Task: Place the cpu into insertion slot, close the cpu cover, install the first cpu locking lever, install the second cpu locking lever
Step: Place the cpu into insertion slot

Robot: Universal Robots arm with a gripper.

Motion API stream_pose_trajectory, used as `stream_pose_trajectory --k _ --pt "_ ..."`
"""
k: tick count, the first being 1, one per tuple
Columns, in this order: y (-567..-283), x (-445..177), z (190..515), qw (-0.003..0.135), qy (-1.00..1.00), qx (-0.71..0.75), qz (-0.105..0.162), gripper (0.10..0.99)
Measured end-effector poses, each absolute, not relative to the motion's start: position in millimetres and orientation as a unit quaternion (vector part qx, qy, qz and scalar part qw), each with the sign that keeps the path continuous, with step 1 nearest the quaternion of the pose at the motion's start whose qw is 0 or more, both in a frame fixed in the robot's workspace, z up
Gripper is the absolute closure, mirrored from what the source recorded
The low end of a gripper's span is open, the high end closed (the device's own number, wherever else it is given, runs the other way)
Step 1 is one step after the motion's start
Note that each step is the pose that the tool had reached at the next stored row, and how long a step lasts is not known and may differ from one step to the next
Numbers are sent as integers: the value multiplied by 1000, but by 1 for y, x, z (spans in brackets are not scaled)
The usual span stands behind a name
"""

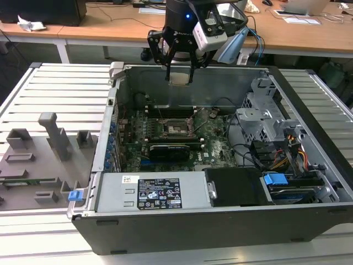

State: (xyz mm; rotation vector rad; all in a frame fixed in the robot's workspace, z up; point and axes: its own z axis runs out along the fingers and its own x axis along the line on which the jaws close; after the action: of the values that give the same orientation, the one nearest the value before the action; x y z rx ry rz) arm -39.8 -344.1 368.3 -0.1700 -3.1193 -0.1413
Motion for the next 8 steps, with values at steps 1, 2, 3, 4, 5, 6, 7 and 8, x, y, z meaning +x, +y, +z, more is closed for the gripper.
stream_pose_trajectory --k 1,2,3,4,5,6,7,8 --pt "-344 -40 368 7 -997 -55 -45 557" --pt "-344 -40 368 7 -997 -55 -45 557" --pt "-344 -40 368 7 -997 -56 -45 557" --pt "-344 -40 368 7 -997 -57 -45 557" --pt "-344 -40 368 7 -997 -57 -45 557" --pt "-344 -40 368 7 -997 -58 -45 557" --pt "-344 -40 368 7 -997 -58 -45 557" --pt "-344 -40 368 7 -997 -59 -45 557"
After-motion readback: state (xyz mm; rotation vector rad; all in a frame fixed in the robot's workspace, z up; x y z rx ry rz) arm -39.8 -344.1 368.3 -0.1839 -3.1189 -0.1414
